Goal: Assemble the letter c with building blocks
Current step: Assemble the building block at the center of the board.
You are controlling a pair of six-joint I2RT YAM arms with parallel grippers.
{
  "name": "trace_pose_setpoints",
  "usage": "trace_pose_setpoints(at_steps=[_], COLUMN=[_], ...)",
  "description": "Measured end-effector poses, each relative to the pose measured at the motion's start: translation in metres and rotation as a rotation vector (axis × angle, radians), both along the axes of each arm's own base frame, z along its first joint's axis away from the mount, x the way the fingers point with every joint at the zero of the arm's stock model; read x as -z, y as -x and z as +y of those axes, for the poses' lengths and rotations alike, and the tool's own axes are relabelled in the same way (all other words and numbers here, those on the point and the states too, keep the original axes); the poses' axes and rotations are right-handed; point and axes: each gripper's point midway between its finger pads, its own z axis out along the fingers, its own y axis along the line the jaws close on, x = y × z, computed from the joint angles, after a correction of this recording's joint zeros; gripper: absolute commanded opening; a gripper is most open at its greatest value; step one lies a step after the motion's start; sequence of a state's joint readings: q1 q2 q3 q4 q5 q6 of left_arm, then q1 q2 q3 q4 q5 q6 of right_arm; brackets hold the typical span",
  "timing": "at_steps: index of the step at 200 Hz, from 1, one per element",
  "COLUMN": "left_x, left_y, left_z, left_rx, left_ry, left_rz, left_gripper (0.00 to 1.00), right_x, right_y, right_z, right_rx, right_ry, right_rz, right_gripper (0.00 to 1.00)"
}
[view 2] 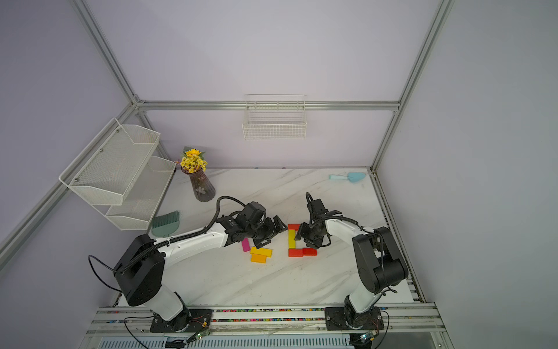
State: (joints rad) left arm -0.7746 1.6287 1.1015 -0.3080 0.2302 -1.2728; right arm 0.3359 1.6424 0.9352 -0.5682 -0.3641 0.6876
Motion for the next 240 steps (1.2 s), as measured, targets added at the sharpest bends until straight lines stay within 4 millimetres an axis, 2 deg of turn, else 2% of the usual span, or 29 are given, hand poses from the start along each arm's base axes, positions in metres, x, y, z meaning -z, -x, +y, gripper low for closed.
trace_pose_setpoints(at_steps=[240], left_x=[-0.0012], left_y=[0.0000], left_z=[0.0000], left_rx=[0.000], left_ry=[0.002], left_rz=[-0.002], left_gripper=[1.00], right_x=[-0.0001], right_y=[0.0016], right_z=[0.0018], right_rx=[0.003], right_ry=[0.000], right_rz=[0.000], right_gripper=[0.62])
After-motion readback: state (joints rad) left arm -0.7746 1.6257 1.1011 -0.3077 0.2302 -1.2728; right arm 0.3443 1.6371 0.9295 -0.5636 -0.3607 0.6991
